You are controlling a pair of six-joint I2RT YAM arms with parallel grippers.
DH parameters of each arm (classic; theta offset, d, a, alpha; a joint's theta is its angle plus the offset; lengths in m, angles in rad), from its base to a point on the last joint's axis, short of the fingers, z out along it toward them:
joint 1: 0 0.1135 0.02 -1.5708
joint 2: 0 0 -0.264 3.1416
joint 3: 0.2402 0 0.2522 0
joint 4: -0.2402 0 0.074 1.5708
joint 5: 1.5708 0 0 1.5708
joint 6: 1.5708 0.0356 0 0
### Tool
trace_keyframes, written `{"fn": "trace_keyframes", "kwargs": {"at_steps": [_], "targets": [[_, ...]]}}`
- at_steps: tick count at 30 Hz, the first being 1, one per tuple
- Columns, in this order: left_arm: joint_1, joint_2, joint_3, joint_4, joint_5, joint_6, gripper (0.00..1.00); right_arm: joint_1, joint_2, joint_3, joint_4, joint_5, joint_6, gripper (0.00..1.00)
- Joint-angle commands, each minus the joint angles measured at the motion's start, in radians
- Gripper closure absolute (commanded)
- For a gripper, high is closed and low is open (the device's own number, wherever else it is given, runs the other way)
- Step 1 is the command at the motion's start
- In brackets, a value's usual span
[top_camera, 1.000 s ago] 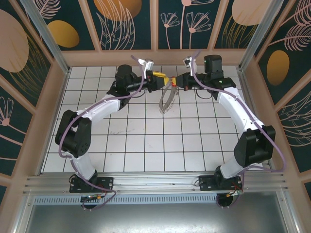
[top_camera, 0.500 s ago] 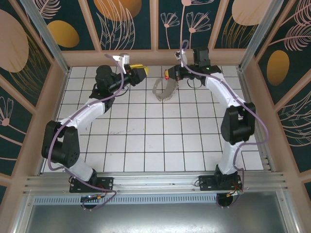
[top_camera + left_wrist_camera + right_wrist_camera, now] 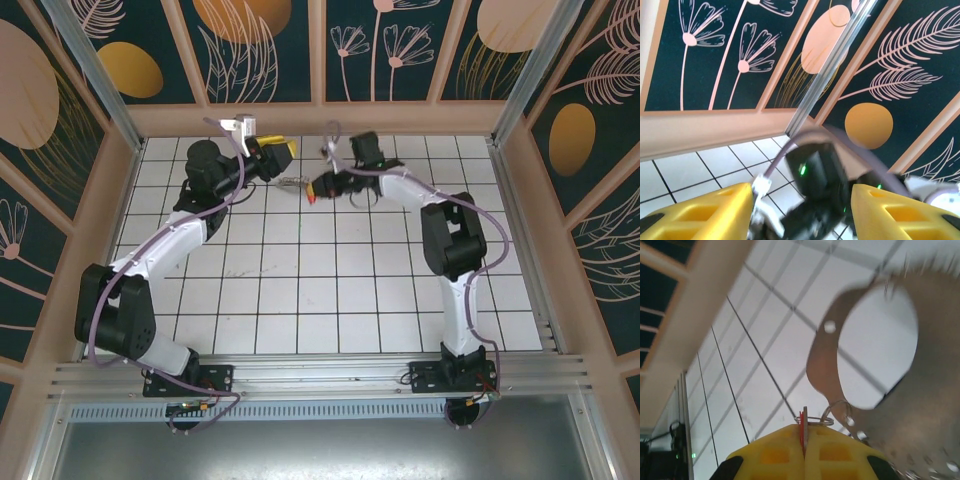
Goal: Put the keys on the keyring
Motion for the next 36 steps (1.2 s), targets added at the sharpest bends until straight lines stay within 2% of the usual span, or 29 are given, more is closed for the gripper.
{"fn": "trace_keyframes", "kwargs": {"at_steps": [1,5,10,21,26,28,30,34,36], "targets": [[0.008,-0.028,-0.027,0.037,-0.011,-0.022,0.46,0.049,-0.082,-0.167,0.218,-0.002,0.159,1.0],[0.007,-0.035,-0.039,0.041,-0.009,-0.042,0.46,0.11,-0.117,-0.301,0.315,0.051,0.261,1.0],[0.007,-0.039,-0.046,0.045,-0.001,-0.067,0.46,0.166,-0.122,-0.358,0.338,0.104,0.326,1.0],[0.008,-0.037,-0.048,0.048,0.006,-0.081,0.45,0.214,-0.1,-0.388,0.382,0.086,0.39,1.0],[0.006,-0.03,-0.038,0.053,0.012,-0.09,0.45,0.273,-0.114,-0.384,0.371,0.046,0.396,0.99],[0.006,-0.026,-0.033,0.059,0.018,-0.099,0.45,0.308,-0.109,-0.369,0.327,0.028,0.374,0.91],[0.006,-0.017,-0.029,0.066,0.025,-0.108,0.45,0.34,-0.105,-0.358,0.293,0.023,0.35,0.75],[0.008,-0.005,-0.024,0.09,0.038,-0.132,0.45,0.364,-0.128,-0.372,0.288,0.006,0.348,0.51],[0.007,-0.005,-0.022,0.098,0.044,-0.14,0.45,0.365,-0.163,-0.389,0.291,0.006,0.348,0.48]]}}
